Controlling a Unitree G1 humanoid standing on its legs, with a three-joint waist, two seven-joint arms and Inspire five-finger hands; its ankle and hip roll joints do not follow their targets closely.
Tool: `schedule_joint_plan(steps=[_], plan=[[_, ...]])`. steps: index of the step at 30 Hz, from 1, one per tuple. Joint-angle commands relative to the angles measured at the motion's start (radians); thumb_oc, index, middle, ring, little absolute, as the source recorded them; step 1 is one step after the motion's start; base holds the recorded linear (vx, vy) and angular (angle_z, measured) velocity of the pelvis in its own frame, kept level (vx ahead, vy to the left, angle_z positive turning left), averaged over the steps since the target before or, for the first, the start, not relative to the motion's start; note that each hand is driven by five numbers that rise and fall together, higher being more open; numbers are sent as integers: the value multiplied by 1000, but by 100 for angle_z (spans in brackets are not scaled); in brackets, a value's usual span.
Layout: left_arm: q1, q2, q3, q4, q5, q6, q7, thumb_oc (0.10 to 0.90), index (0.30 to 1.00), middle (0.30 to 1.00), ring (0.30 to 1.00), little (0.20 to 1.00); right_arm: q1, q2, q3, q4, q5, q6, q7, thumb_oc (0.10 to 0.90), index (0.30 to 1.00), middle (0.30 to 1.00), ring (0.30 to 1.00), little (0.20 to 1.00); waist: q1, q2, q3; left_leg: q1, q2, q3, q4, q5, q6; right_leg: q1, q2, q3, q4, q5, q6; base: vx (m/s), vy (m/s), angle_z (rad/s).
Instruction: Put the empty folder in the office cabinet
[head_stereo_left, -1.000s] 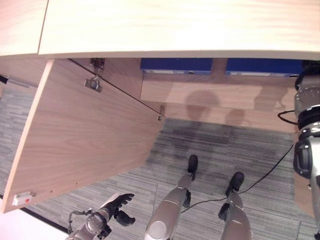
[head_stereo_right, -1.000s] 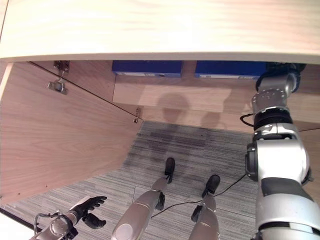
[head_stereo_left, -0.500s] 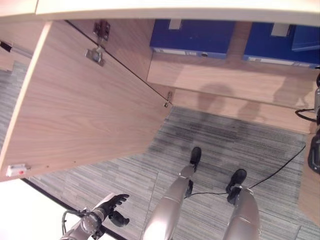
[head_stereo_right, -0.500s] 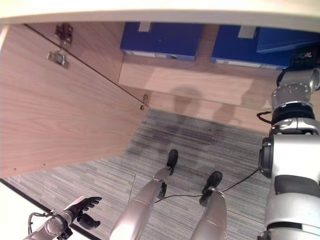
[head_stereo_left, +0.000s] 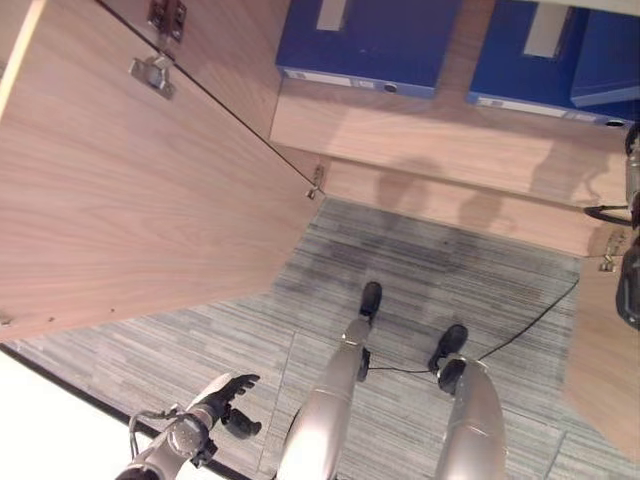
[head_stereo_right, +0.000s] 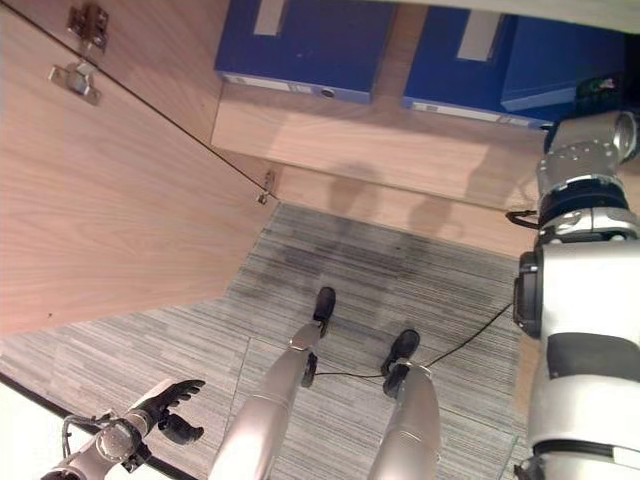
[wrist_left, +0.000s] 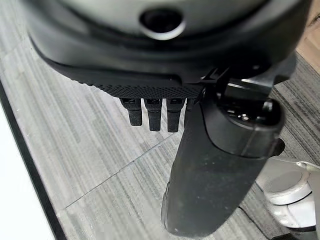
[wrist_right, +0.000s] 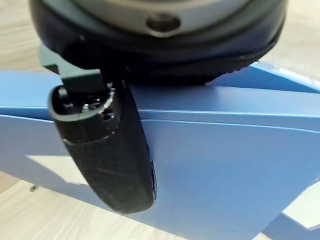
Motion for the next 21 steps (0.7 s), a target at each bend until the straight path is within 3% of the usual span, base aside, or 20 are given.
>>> schedule_joint_plan(steps=[1, 7, 8, 9, 21], plan=[[14, 41, -5, 104, -2, 34, 33, 800, 900, 900, 900, 900, -170, -87, 100, -76, -96, -29, 37, 400, 300, 300, 300, 300, 45, -43, -18, 59, 58, -18, 110, -244, -55, 173, 41, 61, -110, -75, 71, 0, 0, 0], [4, 28, -8, 111, 3, 36, 53, 800, 900, 900, 900, 900, -181, -87, 95, -65, -79, -33, 25, 400, 300, 300, 300, 300, 54, -40, -18, 67, 53, -22, 95, -242, -53, 182, 37, 53, -117, -77, 71, 21, -4, 4], [3, 24, -7, 112, 2, 36, 53, 800, 900, 900, 900, 900, -181, -84, 95, -66, -77, -30, 28, 425, 338, 338, 338, 338, 57, -39, -18, 67, 50, -23, 94, -241, -52, 183, 36, 53, -115, -78, 71, 29, 0, 5], [0, 21, -8, 113, 3, 37, 53, 800, 900, 900, 900, 900, -181, -82, 98, -67, -76, -27, 30, 800, 900, 900, 900, 900, 58, -38, -18, 67, 49, -25, 93, -242, -52, 185, 35, 53, -115, -80, 71, 45, 8, 4], [-19, 6, -39, 98, 13, 52, 24, 800, 900, 900, 900, 900, -233, -85, 180, 19, -108, 107, 62, 800, 900, 900, 900, 900, 77, -42, -39, 125, 37, -36, 31, -225, -50, 243, 25, 35, -151, -65, 77, 13, 0, 1]])
